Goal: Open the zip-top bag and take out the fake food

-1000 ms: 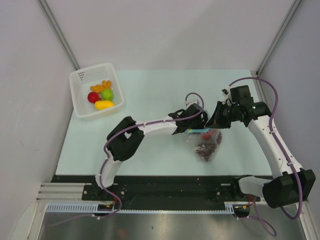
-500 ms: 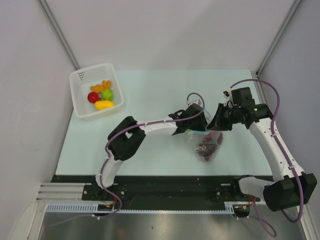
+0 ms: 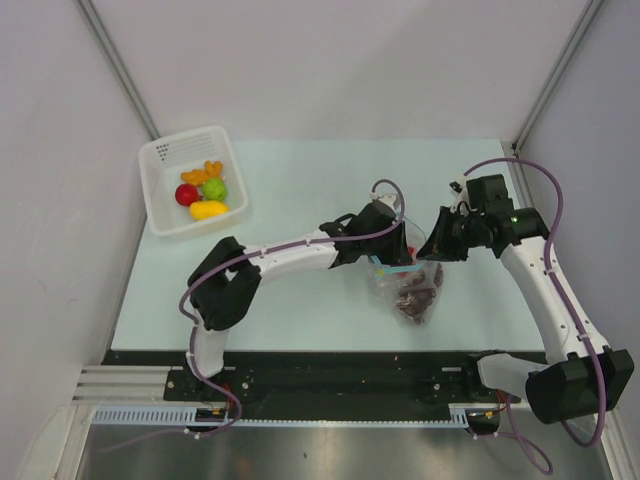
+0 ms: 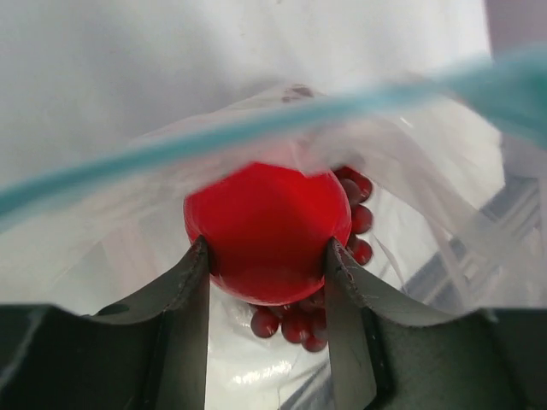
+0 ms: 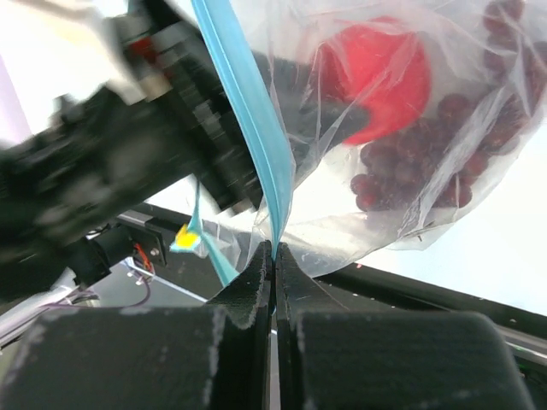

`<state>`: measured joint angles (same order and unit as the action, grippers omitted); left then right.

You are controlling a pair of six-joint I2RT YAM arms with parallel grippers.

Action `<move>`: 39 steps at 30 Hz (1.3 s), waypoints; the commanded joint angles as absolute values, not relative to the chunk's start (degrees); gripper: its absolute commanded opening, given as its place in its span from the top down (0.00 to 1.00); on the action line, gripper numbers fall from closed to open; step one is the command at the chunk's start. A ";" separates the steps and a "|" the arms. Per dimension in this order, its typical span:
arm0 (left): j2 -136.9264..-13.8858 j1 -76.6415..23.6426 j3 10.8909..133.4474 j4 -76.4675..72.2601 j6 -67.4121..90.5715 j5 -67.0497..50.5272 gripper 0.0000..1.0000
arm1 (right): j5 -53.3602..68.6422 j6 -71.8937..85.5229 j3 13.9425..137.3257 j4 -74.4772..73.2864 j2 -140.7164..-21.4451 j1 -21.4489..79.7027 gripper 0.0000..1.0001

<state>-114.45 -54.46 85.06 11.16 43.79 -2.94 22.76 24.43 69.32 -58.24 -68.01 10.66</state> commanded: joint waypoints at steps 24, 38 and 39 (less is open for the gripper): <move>-82.62 -40.46 72.95 4.66 32.77 -14.59 1.00 | 10.63 19.07 69.61 -59.77 -67.85 10.99 1.00; -90.86 -3.73 78.03 12.56 51.94 -1.14 1.00 | 12.21 21.62 69.61 -55.46 -74.18 11.07 1.00; -92.44 -2.13 79.70 14.74 52.38 -1.32 1.00 | 12.48 22.14 69.61 -54.68 -74.96 10.99 1.00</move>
<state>-87.37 -8.67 74.63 10.83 46.37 -4.36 12.01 20.91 69.32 -58.08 -73.23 10.92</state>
